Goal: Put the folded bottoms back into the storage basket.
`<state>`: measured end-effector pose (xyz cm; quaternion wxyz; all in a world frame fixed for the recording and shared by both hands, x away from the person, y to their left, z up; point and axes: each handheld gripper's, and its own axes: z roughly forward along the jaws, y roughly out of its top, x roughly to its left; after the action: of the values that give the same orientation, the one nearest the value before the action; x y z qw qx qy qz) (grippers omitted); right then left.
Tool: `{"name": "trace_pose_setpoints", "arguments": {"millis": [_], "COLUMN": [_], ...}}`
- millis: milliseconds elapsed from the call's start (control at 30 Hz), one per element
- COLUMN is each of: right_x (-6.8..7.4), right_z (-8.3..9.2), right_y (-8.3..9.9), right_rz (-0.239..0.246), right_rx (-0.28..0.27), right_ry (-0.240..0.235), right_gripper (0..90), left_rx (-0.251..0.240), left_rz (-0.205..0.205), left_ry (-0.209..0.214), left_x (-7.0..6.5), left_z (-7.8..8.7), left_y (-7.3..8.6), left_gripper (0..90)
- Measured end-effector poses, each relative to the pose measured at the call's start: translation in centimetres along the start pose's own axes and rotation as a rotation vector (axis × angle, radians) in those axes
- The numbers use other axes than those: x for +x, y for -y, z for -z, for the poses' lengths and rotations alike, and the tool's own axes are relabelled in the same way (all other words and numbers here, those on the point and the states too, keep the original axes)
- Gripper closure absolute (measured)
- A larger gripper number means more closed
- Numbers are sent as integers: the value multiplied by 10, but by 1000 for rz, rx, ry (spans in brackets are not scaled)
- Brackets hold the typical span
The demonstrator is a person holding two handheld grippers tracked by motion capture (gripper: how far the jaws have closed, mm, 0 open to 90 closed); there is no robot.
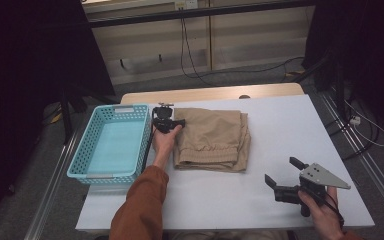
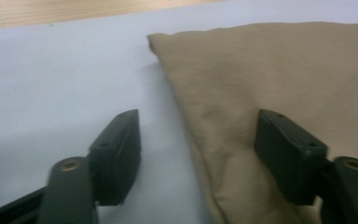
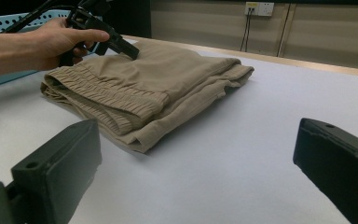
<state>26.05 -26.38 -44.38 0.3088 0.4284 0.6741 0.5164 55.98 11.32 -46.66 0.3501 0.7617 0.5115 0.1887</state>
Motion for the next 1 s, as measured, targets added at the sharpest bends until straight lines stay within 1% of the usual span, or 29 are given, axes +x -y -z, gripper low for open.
{"name": "trace_pose_setpoints", "arguments": {"millis": [33,100,133,167,200,267,333,367,400,433,467,500,533,567,600,633,667,700,733,767,800,833,867,900,933,1000], "right_x": [0,0,0,0,0,0,0,1,1,1,1,1,1,0,0,-1,-1,-1,0,0,0,0,0,0,0,0], "right_z": [0,0,-1,-1,-1,-2,-2,-2,-2,-2,-2,-2,-2,-2,-2,-2,-2,-2,-2,-2,-2,-2,-2,-2,-2,-2], "right_y": [0,0,0,0,0,0,0,0,0,0,0,-1,-1,-1,-1,-1,-1,-1,-1,-1,-1,-1,-1,-1,-1,-1], "right_rz": [0,-2,-4,-3,-3,-2,-5,3,3,8,9,4,4,6,6,5,5,6,6,6,2,1,1,2,2,6], "right_rx": [0,2,3,4,4,5,6,6,6,8,9,5,5,5,4,5,5,5,6,6,6,6,6,5,6,6], "right_ry": [0,-4,-3,-3,-3,-3,-3,-7,-7,-10,-12,-8,-8,-7,-8,-7,-7,-8,-9,-9,-11,-11,-11,-11,-11,-12], "right_gripper": [12,13,13,14,14,14,15,19,19,20,20,21,21,21,21,21,21,21,21,21,21,21,21,21,21,21], "left_rx": [-4,2,8,7,6,11,11,6,5,4,-2,-7,-11,-18,-20,-21,-22,-21,-17,-18,-23,-23,-25,-26,-27,-26], "left_rz": [14,24,25,30,29,22,35,38,39,41,42,47,52,69,69,84,98,107,114,111,115,108,114,124,131,124], "left_ry": [0,1,11,32,47,55,85,88,95,105,102,103,107,111,114,122,130,146,171,186,179,171,163,165,172,174], "left_x": [-1,-2,-2,-3,-4,-5,-6,-7,-7,-6,-7,-7,-6,-6,-5,-5,-5,-4,-4,-5,-7,-8,-10,-10,-10,-10], "left_z": [0,1,2,2,2,2,2,2,3,3,3,4,4,4,4,5,5,5,5,5,5,5,5,5,5,5], "left_y": [1,0,-1,0,0,0,0,0,1,1,2,3,4,5,5,6,6,7,7,8,8,9,9,9,9,9], "left_gripper": [344,361,387,433,433,434,435,462,462,478,501,557,557,568,588,629,629,648,664,686,687,688,688,685,659,652]}}
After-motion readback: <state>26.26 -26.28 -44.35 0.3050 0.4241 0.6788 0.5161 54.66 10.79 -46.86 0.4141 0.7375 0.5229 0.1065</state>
